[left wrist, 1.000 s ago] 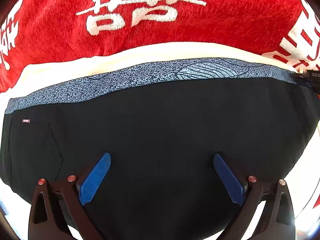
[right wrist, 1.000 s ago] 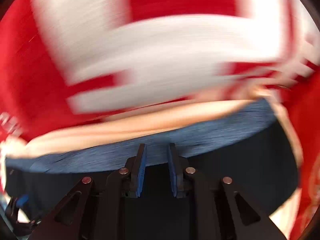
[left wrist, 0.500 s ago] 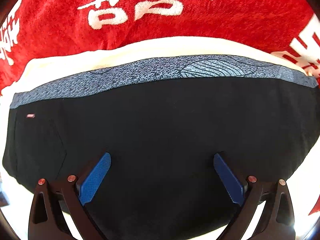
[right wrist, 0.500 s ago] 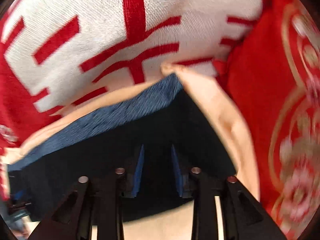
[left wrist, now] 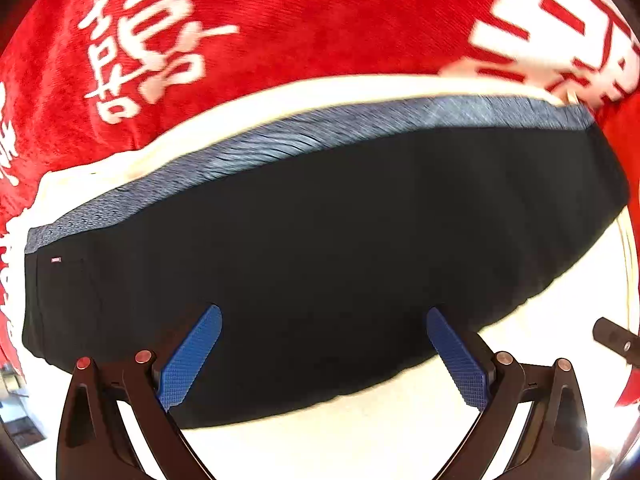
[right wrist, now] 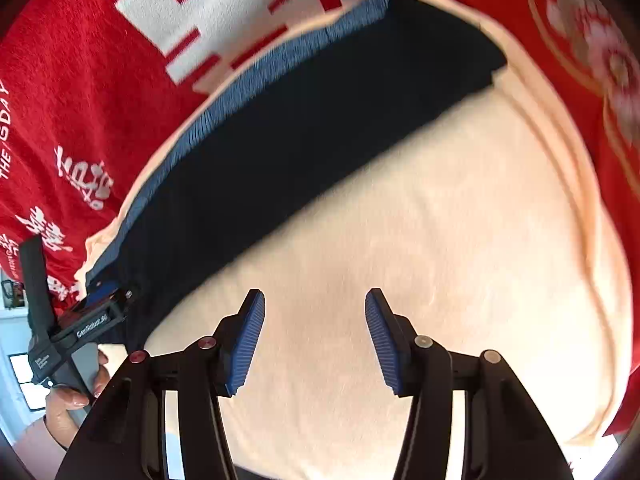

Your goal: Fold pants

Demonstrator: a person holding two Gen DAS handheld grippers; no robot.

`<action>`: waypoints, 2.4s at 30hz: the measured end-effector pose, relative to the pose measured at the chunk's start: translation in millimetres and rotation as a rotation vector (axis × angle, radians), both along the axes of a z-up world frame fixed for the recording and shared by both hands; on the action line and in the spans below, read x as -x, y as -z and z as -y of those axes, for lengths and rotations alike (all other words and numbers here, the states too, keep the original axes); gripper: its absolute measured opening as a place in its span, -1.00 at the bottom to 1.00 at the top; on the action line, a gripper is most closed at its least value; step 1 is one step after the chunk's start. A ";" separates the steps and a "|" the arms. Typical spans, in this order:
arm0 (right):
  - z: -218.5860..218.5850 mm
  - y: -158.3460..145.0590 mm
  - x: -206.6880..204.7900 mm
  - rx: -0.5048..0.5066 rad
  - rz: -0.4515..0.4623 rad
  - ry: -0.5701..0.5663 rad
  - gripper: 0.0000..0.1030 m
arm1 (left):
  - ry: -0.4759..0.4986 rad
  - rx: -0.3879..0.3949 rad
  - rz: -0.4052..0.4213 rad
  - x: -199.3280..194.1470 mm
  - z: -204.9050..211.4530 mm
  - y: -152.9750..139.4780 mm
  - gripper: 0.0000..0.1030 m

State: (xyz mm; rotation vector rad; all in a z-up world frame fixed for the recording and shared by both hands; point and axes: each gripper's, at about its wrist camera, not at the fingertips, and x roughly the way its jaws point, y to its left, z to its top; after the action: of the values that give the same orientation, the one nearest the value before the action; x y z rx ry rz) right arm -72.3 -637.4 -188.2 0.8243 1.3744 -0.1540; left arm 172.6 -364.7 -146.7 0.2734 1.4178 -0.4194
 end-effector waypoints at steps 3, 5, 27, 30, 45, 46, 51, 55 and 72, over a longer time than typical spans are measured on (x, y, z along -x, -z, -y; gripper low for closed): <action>2.9 10.5 4.9 -0.032 -0.026 0.016 0.15 | 0.011 -0.008 -0.001 13.7 15.4 -2.3 1.00; -4.5 22.6 -2.5 -0.031 -0.035 0.014 0.15 | 0.016 -0.010 0.001 19.8 23.5 -3.6 1.00; 33.6 26.4 17.1 -0.100 -0.003 0.095 0.15 | 0.091 -0.043 0.025 59.0 115.8 -33.8 1.00; 39.3 25.4 11.4 -0.092 0.013 0.116 0.15 | 0.096 -0.040 0.028 60.0 131.6 -38.2 1.00; 122.1 37.1 -37.5 0.068 0.075 0.288 -0.51 | 0.073 -0.089 0.008 53.7 158.0 -24.8 1.00; 125.4 38.5 -39.3 0.057 0.084 0.298 -0.55 | 0.072 -0.087 0.006 52.2 156.0 -22.5 1.00; 127.9 29.6 -42.6 0.082 0.108 0.272 -0.62 | 0.055 -0.078 -0.005 54.9 152.0 -12.7 1.00; 128.1 19.5 -43.3 0.104 0.140 0.256 -0.62 | 0.047 -0.042 0.046 54.6 158.1 -31.7 1.00; 117.0 40.5 -3.8 -0.150 0.178 0.358 -0.14 | -0.002 -0.033 0.027 48.5 167.2 -5.2 1.00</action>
State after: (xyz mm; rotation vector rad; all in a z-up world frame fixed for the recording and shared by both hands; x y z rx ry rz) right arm -68.5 -754.4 -228.7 1.1786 1.0719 -0.2506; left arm 124.1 -531.9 -141.6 0.3028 1.3996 -0.3894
